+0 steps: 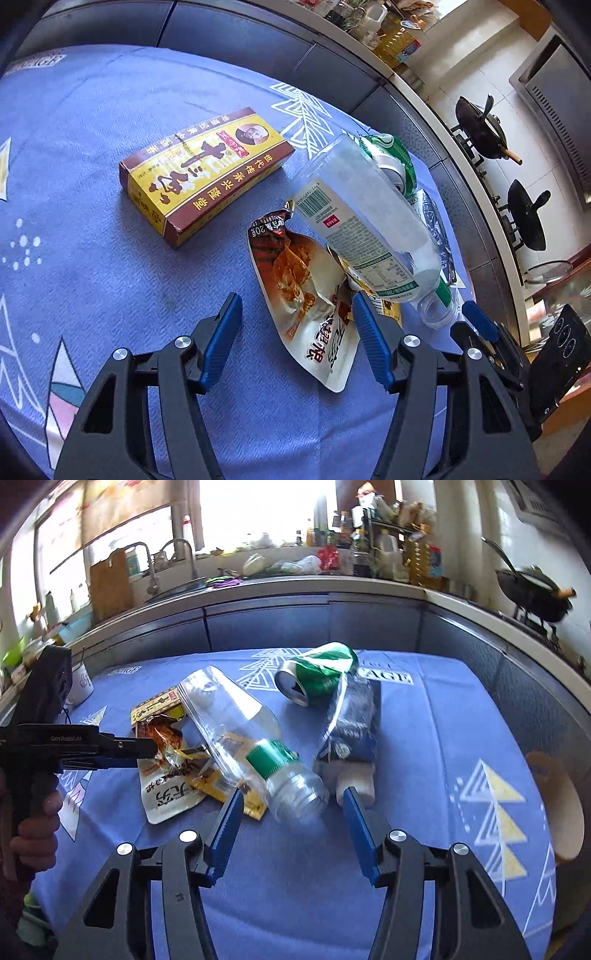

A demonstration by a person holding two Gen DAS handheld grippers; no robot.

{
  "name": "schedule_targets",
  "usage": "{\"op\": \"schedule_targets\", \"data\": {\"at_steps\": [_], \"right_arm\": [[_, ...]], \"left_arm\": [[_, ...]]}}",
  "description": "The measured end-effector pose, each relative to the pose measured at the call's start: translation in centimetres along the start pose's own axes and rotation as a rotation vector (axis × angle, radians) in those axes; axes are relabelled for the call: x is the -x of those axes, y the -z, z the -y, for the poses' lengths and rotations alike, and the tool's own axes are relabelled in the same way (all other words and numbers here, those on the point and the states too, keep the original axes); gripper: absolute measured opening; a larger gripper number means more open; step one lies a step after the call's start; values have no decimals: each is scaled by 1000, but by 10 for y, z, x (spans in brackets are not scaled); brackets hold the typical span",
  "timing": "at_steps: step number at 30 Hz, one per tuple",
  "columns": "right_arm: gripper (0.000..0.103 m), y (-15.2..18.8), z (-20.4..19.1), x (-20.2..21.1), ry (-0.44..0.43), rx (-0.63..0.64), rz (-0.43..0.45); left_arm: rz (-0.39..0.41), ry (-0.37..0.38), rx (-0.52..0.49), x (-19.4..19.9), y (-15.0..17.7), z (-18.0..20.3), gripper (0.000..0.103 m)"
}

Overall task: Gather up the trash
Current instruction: 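Grasp the clear plastic bottle with the right tool while the left tool holds the pouch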

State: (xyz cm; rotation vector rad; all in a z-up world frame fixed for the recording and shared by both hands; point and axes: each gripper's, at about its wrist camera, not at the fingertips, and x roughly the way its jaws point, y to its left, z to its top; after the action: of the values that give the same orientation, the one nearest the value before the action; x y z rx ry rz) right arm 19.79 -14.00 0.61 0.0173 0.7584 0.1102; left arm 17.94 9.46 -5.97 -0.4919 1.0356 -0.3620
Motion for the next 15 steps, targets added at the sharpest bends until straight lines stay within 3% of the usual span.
{"op": "schedule_targets", "data": {"at_steps": [1,3,4,8,9,13,15], "right_arm": [[60,-5,-4,-6,4,32,-3],[56,-10,-8,-15,-13,55,-26],[41,-9,-11,-18,-23,60,-39],[14,4,-18,-9,-93,23,-55],[13,10,-22,-4,-119,15,-58],[17,34,-38,16,-167,5,-71],[51,34,-36,21,-156,-21,-54]], "left_arm": [[0,4,2,-3,-1,0,53],[-7,-3,-4,-8,0,4,18],[-16,12,-7,-10,1,5,10],[5,57,-12,1,8,7,4],[16,53,-16,8,12,7,4],[46,38,-40,34,34,0,4],[50,18,-36,45,46,-8,4]]}}
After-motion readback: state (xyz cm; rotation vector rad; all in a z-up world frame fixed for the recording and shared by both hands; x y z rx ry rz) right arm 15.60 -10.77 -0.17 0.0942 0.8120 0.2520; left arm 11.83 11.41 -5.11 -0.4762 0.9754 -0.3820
